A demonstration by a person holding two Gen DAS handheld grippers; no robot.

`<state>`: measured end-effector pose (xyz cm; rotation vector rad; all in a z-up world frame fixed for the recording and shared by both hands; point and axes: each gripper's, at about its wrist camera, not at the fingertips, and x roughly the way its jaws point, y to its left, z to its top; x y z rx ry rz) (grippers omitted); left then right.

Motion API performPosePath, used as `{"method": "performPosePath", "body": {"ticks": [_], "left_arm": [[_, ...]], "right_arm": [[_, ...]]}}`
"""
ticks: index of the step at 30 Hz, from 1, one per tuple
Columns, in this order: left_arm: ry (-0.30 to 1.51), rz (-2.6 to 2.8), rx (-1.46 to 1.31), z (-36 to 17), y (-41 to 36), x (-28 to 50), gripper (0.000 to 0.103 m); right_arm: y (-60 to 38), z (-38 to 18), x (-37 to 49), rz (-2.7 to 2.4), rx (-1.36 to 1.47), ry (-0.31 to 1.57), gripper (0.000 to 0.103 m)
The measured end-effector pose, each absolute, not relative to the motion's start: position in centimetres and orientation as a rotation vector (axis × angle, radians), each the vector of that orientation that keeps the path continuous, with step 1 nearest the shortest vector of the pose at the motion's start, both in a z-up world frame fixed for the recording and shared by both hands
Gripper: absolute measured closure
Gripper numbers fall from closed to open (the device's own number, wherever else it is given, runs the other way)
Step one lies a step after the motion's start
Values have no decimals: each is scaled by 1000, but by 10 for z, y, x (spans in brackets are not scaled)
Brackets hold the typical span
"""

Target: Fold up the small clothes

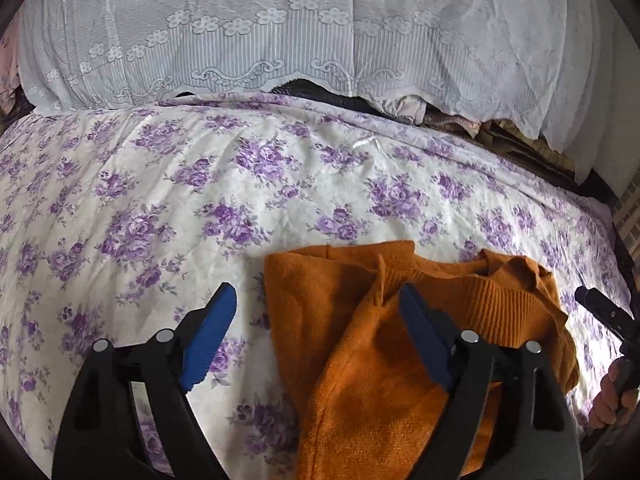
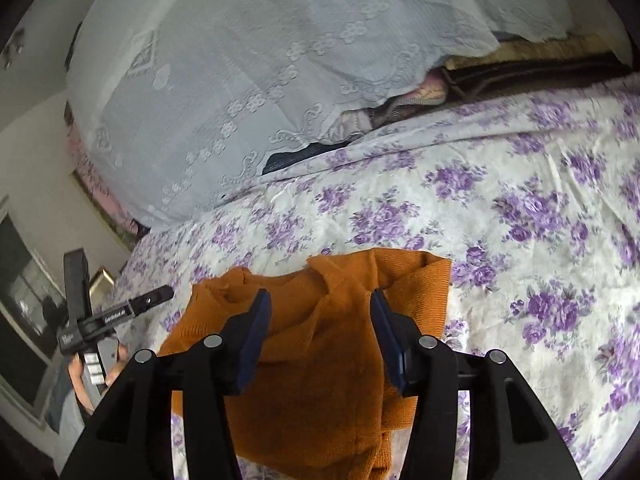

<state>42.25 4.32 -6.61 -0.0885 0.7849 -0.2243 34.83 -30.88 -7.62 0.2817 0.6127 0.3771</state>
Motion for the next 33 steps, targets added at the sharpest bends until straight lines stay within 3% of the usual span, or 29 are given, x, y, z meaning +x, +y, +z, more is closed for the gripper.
{"method": "performPosePath", "body": {"ticks": [6,10,12,16,19,20,21,24,28,33], "left_arm": [[834,-213,18,-86,22,430,22],[821,-250,17,-86,16,432,23],[834,-281,23,-90,11,433,49],[861,-262,34,-99,7,438,60],[853,-260,4,-98,11,438,74],[843,-251,-3,-97,13,438,84],[834,-245,-13,-95,16,438,92],[815,-201,-77,-90,28,436,97],[892,-83,-66,-109,33,447,97],[848,-139,-140,-91,41,436,97]], "right_arm": [[-285,-83,342,256,-55,607,48],[-302,-87,355,241,-2,618,54],[-298,-92,366,237,-23,647,59],[-290,-106,383,266,-9,696,66],[-284,-107,384,296,22,701,93],[-286,-103,380,306,46,680,98],[-289,-96,376,302,83,652,98],[-317,-87,376,208,201,645,98],[-329,-125,391,144,253,791,97],[-329,-86,363,109,261,606,90]]}}
